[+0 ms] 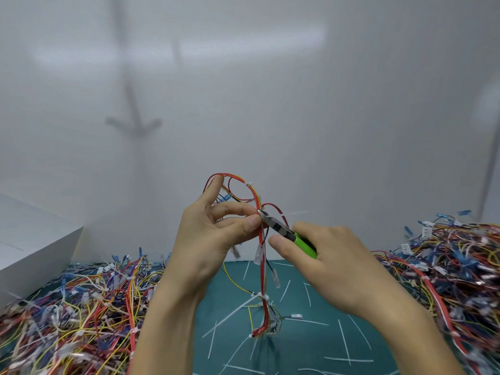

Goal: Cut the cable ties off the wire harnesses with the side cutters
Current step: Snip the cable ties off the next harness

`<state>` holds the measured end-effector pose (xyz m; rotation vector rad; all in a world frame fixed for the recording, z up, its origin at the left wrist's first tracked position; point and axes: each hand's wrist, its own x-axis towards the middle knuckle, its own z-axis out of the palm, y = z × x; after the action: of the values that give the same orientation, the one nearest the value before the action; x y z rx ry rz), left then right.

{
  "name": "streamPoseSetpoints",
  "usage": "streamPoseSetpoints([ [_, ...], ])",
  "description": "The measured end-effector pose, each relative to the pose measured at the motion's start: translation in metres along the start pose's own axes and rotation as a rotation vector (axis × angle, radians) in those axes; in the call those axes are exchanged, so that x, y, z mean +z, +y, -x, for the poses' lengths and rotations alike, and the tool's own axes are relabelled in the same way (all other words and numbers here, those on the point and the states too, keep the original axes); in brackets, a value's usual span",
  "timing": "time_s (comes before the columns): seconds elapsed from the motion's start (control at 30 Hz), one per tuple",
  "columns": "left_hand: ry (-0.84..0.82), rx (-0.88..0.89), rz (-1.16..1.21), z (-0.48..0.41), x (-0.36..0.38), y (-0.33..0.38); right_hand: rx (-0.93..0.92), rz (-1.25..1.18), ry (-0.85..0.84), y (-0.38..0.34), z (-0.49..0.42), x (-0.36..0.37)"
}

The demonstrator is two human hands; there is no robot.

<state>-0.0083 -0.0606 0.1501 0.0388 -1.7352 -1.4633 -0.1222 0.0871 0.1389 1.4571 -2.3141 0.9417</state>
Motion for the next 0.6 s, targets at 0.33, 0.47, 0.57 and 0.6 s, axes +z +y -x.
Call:
streamPoseSetpoints([
  [0.33, 0.032, 0.002, -0.034, -0.0007, -0.0011, 0.0, -0.029, 0.0, 0.041, 0.0013, -0.0007, 0.004],
  [0.47, 0.032, 0.01, -0.037, -0.0005, -0.0016, -0.0006, -0.041, 0.007, 0.043, 0.0015, -0.0007, 0.0037],
  [0.57, 0.036, 0.005, -0.045, -0.0011, -0.0005, -0.0005, -0.046, 0.012, 0.043, 0.0019, -0.0011, 0.0038],
  [0.6, 0.038, 0.004, -0.049, -0.0014, -0.0002, -0.0006, -0.046, 0.013, 0.044, 0.0022, -0.0012, 0.0038],
])
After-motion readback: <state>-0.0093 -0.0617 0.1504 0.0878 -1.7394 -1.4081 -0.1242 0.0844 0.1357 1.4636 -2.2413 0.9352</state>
